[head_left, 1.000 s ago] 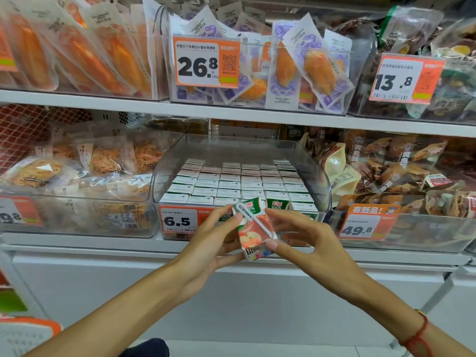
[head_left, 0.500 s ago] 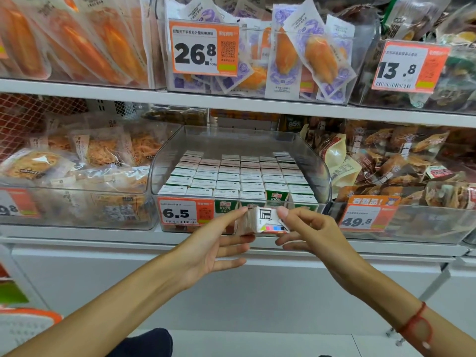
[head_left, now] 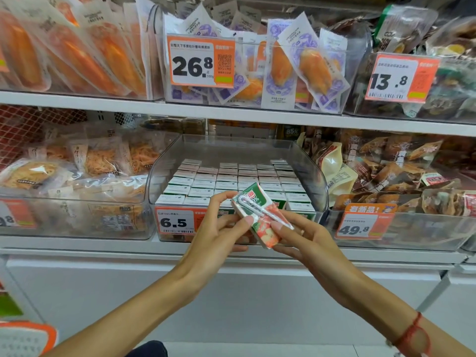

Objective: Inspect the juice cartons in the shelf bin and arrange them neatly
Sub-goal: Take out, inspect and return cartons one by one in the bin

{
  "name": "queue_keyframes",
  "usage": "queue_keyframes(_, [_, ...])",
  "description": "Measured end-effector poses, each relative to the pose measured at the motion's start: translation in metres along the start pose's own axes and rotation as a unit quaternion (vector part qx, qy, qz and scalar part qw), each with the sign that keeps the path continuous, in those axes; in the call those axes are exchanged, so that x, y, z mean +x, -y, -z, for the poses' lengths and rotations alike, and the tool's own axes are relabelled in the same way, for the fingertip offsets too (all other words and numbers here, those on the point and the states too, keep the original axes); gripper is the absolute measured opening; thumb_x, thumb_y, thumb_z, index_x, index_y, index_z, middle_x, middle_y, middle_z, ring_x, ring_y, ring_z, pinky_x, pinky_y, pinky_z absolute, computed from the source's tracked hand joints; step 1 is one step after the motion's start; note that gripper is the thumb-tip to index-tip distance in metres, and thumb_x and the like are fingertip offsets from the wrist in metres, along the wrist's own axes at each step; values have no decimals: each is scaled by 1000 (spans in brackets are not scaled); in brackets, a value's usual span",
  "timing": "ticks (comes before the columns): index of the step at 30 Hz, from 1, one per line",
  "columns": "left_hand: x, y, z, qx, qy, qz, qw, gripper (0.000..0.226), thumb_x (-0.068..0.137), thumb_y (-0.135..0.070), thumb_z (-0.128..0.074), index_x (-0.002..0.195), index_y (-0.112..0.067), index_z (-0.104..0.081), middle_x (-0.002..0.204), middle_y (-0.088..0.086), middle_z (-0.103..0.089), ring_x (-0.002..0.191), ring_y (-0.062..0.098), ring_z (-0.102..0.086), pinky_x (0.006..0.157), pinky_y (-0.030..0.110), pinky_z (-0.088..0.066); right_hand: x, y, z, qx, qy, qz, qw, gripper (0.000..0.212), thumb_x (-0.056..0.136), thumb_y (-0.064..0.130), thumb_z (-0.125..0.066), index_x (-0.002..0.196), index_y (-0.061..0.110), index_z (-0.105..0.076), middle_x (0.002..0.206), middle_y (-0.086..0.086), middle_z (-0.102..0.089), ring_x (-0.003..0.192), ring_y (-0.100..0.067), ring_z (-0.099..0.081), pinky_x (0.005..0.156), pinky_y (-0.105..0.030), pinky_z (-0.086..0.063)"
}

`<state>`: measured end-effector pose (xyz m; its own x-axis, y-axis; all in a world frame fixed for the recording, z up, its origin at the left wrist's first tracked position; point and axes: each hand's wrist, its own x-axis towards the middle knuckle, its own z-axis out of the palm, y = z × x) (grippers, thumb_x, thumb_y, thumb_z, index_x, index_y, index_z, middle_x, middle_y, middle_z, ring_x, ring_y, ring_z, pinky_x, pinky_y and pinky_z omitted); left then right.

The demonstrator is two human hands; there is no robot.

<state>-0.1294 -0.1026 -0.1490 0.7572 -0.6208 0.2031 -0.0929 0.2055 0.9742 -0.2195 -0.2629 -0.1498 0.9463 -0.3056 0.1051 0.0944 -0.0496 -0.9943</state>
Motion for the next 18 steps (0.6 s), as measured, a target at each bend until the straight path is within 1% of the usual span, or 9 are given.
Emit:
queue_keyframes(3, [0,2,0,0,-10,1,1000,36,92,-27,-63,116,-48,-47,103,-12,-74,88,6,-73,74,23,-60,1,-1,-1,-10,-25,16,1000,40,74,39,-72,112,30,-70,109,6,-74,102,-12,-69,85,-25,-57])
queue_keyframes(5, [1,5,0,12,-20,15,1000,35,93,-27,-63,118,-46,-49,100,-12,-75,87,6,-73,72,23,-60,1,-2,0,-31,-44,31,998,42,72,39,-73,112,28,-70,102,7,-75,97,-11,-70,84,-25,-57])
queue_keyframes(8, [1,12,-2,38,-25,66,997,31,94,-30,-61,122,-41,-51,94,-8,-76,82,11,-75,66,23,-60,1,-2,1,-104,-70,67,990,40,79,27,-74,117,20,-65,90,9,-76,83,-7,-72,72,-15,-54])
queue_keyframes(10, [3,13,0,31,-36,108,993,28,95,-32,-59,124,-31,-55,93,-4,-77,78,13,-75,61,22,-59,1,-4,3,-181,-82,108,974,40,84,19,-72,123,19,-62,93,10,-75,83,-5,-71,71,-14,-53])
queue_keyframes(13, [7,8,4,-42,-30,151,987,26,98,-35,-55,116,-18,-64,95,2,-77,86,16,-75,64,24,-59,-1,-3,9,-319,-97,199,921,46,83,24,-73,126,32,-56,111,26,-60,100,0,-62,78,-12,-52])
queue_keyframes(14, [8,6,6,-72,-27,164,983,27,99,-36,-52,112,-16,-65,96,4,-77,89,17,-75,65,26,-60,-2,-2,10,-348,-88,234,904,48,84,24,-72,126,37,-52,113,27,-57,104,0,-59,80,-11,-51])
queue_keyframes(15, [8,5,6,-97,-24,180,979,30,99,-38,-50,111,-14,-65,97,7,-77,90,19,-74,67,28,-61,-3,-2,12,-373,-75,269,885,49,85,21,-72,126,38,-51,115,25,-56,108,-2,-57,83,-12,-51])
queue_keyframes(16, [8,4,6,-115,-20,196,974,34,97,-40,-49,111,-13,-65,98,8,-77,91,20,-74,69,30,-61,-3,-2,14,-401,-63,300,863,49,85,17,-72,127,35,-53,118,21,-56,110,-4,-56,85,-18,-52])
queue_keyframes(18, [7,4,6,-145,-4,218,965,41,92,-48,-53,114,-14,-65,101,11,-76,94,22,-74,74,34,-62,-4,-3,13,-459,-41,346,818,48,84,12,-73,127,26,-58,122,11,-58,114,-10,-55,88,-29,-53])
